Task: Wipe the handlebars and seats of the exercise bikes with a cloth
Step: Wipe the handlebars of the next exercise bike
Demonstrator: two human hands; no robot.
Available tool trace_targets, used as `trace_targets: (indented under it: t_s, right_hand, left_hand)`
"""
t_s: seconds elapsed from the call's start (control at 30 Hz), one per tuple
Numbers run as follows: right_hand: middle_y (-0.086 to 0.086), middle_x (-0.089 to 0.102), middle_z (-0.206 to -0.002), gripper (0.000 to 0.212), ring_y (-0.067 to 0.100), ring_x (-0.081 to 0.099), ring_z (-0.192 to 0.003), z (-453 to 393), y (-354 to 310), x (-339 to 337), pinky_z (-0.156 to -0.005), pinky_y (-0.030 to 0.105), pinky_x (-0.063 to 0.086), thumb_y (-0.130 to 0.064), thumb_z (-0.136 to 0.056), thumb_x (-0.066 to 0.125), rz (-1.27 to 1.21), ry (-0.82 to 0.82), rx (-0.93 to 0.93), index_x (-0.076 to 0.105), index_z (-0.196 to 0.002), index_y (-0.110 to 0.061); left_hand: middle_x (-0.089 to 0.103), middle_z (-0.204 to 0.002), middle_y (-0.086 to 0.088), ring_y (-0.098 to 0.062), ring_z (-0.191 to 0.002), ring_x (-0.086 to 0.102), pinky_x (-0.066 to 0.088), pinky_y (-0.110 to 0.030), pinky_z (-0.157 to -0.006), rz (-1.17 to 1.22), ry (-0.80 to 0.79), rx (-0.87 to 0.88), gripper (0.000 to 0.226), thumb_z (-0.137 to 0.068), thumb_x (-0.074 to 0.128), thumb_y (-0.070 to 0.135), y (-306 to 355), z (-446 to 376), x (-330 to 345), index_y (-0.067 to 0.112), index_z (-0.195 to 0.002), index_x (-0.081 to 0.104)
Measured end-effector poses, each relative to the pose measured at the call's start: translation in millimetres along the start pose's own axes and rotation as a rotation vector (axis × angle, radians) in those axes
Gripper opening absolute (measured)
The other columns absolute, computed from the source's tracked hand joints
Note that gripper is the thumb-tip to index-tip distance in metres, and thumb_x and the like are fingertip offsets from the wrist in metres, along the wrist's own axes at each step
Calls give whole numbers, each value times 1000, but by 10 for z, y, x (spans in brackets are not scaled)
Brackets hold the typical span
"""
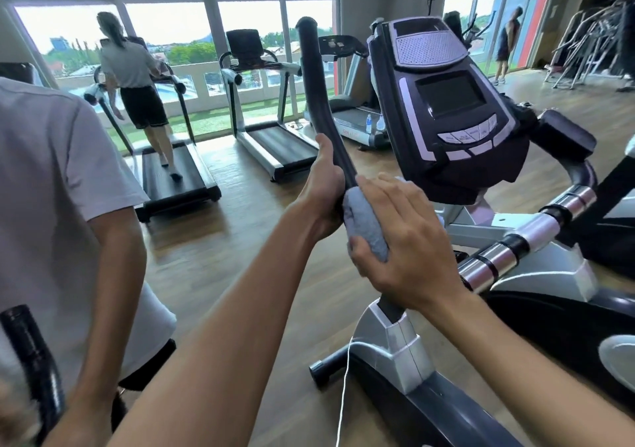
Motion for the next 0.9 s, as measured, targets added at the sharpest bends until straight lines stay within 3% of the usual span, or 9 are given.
trace_targets:
  t_s: [0.07, 0.13, 0.27, 0.37, 0.57, 0.63, 0.73, 0.8, 0.9]
  right_hand:
    - [7, 58, -140, 60, 28, 49, -134, -150, 23, 26, -115, 45, 36, -40, -93, 49, -2, -3, 4, 52, -144, -8]
    - [7, 58, -141, 55, 27, 48, -136, -193, 5, 57, -114, 45, 37, -38, -98, 44, -36, 19, 42, 52, -144, -9]
    - [8, 53, -150, 53, 25, 41, -145, 91, -47, 18, -122, 39, 29, -32, -106, 33, -67, 70, 68, 49, -149, -6]
    - [12, 59, -142, 51, 28, 48, -137, -21, -32, 33, -118, 42, 34, -30, -105, 33, -20, 88, 45, 54, -143, -3]
    - [8, 67, -116, 41, 30, 60, -107, -380, -11, 135, -96, 42, 46, -35, -100, 45, 23, 59, 151, 63, -126, -10]
    - [8, 66, -114, 40, 30, 58, -106, -145, -38, 61, -95, 41, 47, -34, -97, 50, 24, 73, 109, 63, -125, -9]
    - [7, 67, -116, 44, 30, 58, -106, 171, -44, -57, -97, 43, 47, -34, -91, 53, 17, 106, 30, 65, -124, -8]
    - [7, 68, -111, 44, 31, 59, -101, 274, -4, -104, -91, 44, 48, -36, -87, 55, 79, 133, 13, 68, -118, -7]
    - [2, 67, -93, 32, 27, 58, -86, 331, 132, -257, -79, 40, 48, -35, -87, 51, -142, 289, 254, 68, -101, -13]
  left_hand:
    - [74, -92, -18, -26, -89, 74, 57, -37, -90, 32, 14, 2, 99, -97, 16, 78, -3, 30, -18, 1, -83, 76]
    - [75, -83, -14, -23, -80, 75, 57, -36, -89, 15, 24, 25, 100, -101, 15, 74, -23, 15, -40, 6, -65, 80]
    - [69, -65, -9, -19, -60, 70, 57, -29, -61, -15, 57, 74, 84, -103, 18, 70, -23, 45, -20, -1, -101, 63]
    - [68, -87, -14, -24, -80, 71, 61, -31, -67, -81, 81, 105, 91, -101, 21, 73, -60, 49, -92, -7, -124, 58]
    - [73, -72, -10, -20, -67, 73, 55, -37, -84, -65, 111, 100, 98, -102, 15, 71, -1, 80, -80, 9, -58, 77]
    - [68, -89, -14, -26, -81, 68, 53, -39, -90, -69, 144, 103, 96, -99, 16, 76, -26, 50, -107, -2, -86, 71]
    - [61, -100, -14, -31, -90, 68, 56, -37, -81, -71, 188, 108, 104, -84, 23, 93, -70, -39, -113, 3, -124, 54]
    - [57, -135, -16, -37, -121, 61, 48, -49, -104, -265, 310, 138, 115, -67, 24, 105, -116, -64, -53, 19, -139, 50]
    - [34, -143, -5, -28, -138, 31, 23, -54, -118, -587, 555, 445, 56, -102, 34, 65, 12, 238, 202, 23, -139, 40]
Point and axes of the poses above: each hand's wrist, its own z-axis away from the middle knuckle, its own x-axis out of the palm, y = z × x, the point moved 3 cm from there along -z, towards the middle knuckle
